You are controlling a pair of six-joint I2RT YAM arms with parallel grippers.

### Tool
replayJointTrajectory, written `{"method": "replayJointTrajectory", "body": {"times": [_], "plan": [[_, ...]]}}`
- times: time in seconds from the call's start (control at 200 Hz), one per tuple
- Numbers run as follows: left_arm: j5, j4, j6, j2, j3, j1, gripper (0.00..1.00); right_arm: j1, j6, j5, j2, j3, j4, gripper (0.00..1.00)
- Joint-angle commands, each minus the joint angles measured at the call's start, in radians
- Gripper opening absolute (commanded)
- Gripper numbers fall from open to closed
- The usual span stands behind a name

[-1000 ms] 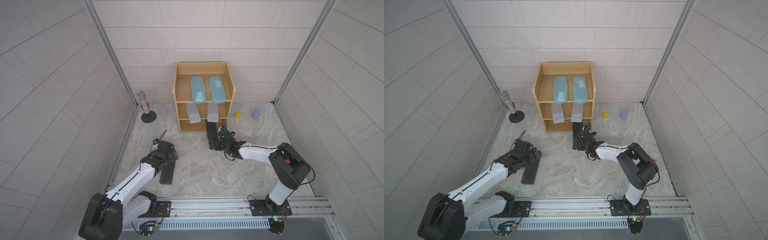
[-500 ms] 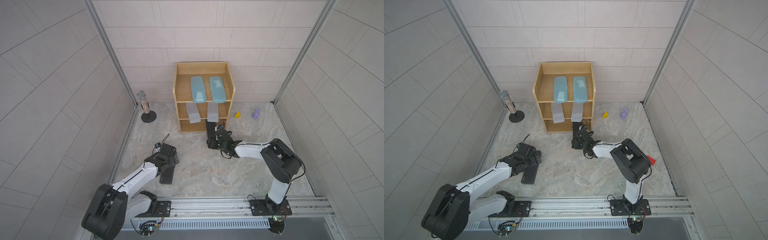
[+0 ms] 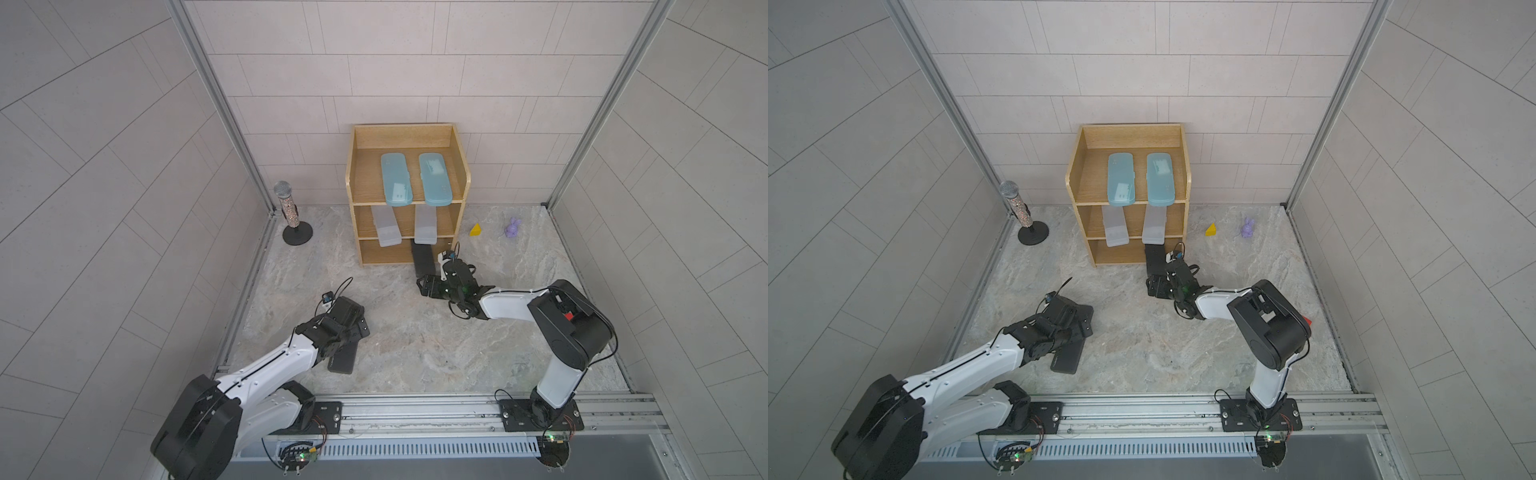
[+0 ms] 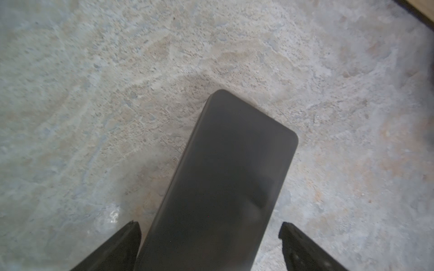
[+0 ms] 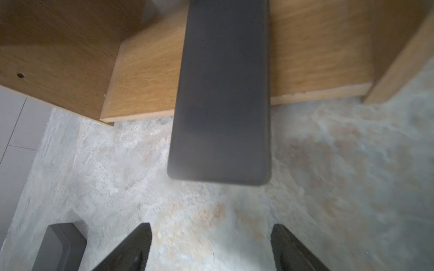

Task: Place the pencil cases on the shelf according to color
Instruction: Place the pencil case on the shelf, then move the pencil case to the center of the board.

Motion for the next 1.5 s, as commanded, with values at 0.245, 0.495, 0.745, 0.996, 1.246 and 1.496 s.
{"method": "replayJointTrajectory", "body": {"times": [0.245,0.495,0.745,0.996,1.246,1.496], "plan": [[-0.071,-0.228,0.017,-0.065,0.044,-0.031,1.00,0.083,-0.012,0.044,-0.320,-0.189,-0.161,0.97],[-0.108,-0.266,-0.056,0.001,0.045,-0.165,1.00,0.170,-0.009,0.115,-0.475,-0.283,-0.253,0.99],[-0.073,-0.189,-0.138,0.022,0.033,-0.272,1.00,0.235,0.027,0.154,-0.553,-0.356,-0.293,0.99],[-0.080,-0.090,-0.167,0.095,0.130,-0.367,1.00,0.308,0.057,0.231,-0.587,-0.367,-0.329,1.00],[-0.199,-0.121,-0.141,-0.012,0.123,-0.380,1.00,0.435,0.100,0.340,-0.547,-0.281,-0.409,1.00],[-0.245,-0.305,-0.076,-0.345,0.036,-0.190,1.00,0.626,0.145,0.392,-0.315,-0.077,-0.376,1.00]]}}
